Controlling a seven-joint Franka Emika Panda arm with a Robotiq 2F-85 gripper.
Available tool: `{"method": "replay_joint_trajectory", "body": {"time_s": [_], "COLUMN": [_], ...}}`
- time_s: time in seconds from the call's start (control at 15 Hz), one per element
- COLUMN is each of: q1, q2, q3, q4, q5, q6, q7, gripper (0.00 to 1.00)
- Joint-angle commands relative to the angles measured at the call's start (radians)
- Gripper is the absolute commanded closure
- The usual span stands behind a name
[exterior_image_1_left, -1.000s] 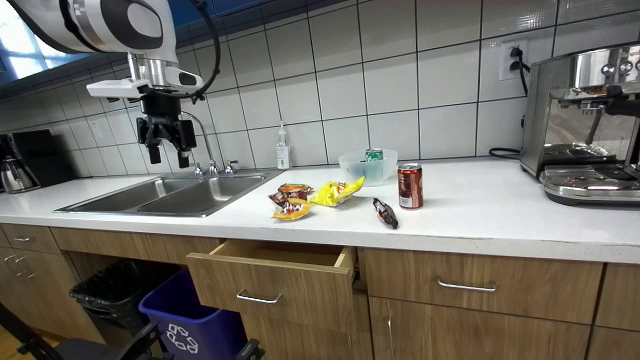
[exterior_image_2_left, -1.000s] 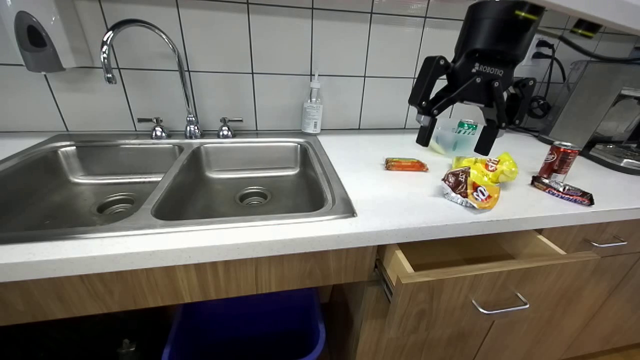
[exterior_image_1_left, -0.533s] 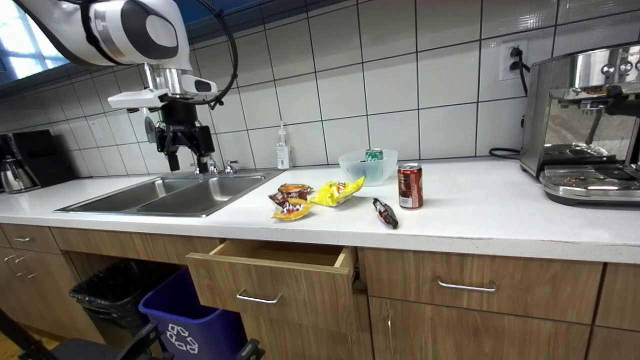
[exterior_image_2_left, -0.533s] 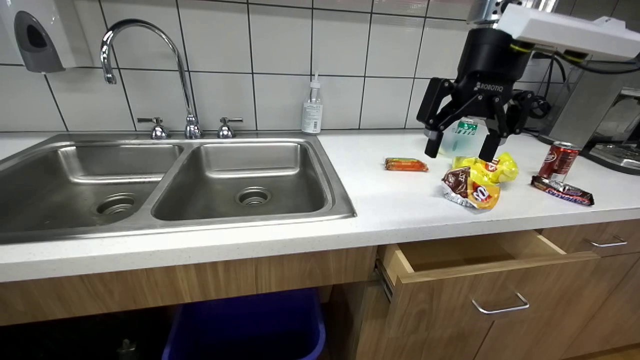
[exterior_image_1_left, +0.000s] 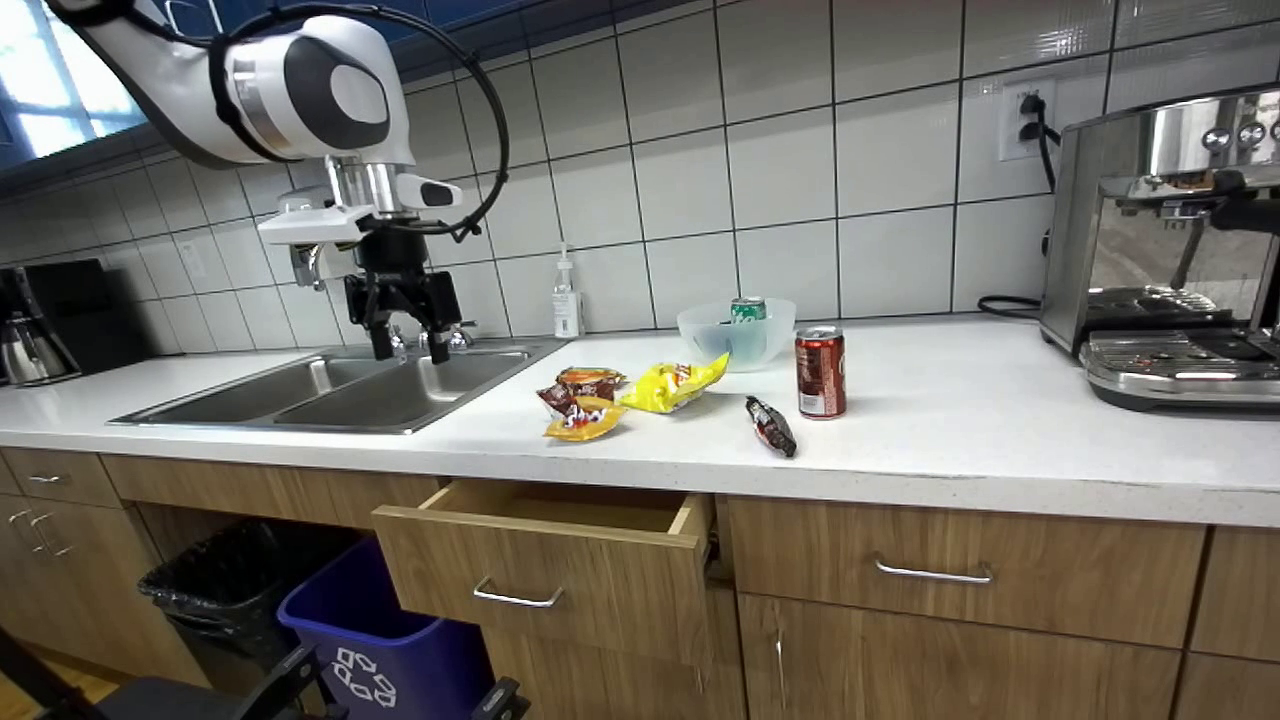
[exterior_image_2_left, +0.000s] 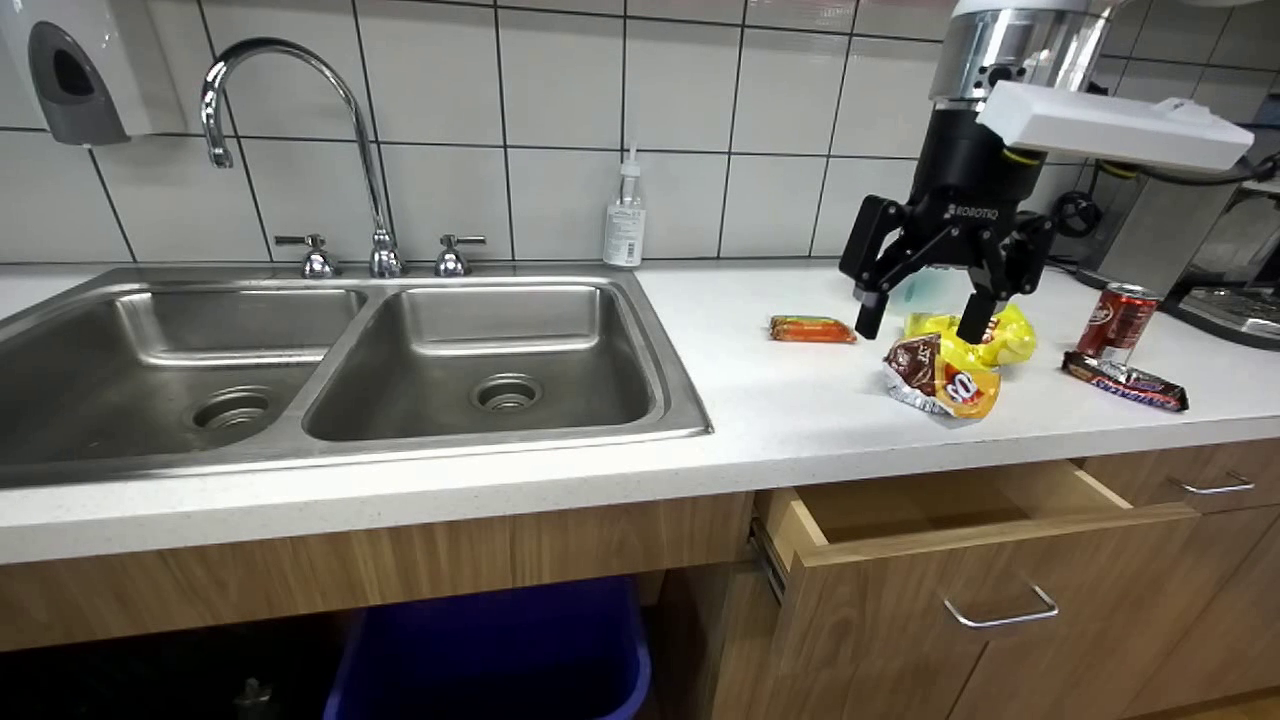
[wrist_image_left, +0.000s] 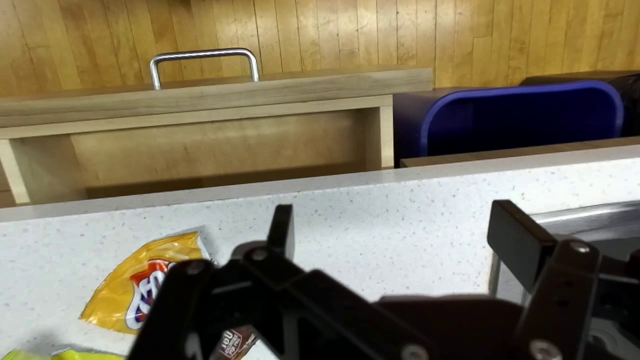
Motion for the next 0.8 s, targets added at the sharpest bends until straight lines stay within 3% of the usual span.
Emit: {"method": "replay_joint_trajectory", "body": {"time_s": [0.0,0.73], "q1": [-0.022,-0.036], "q2": [0.035,0.103], "q3": [-0.006,-0.041], "q4": [0.027,0.016], "q5": [-0.035,-0.049], "q6": [0.010,0.049], "q7": [-0.015,-0.021], "gripper": [0.00,0.00]}}
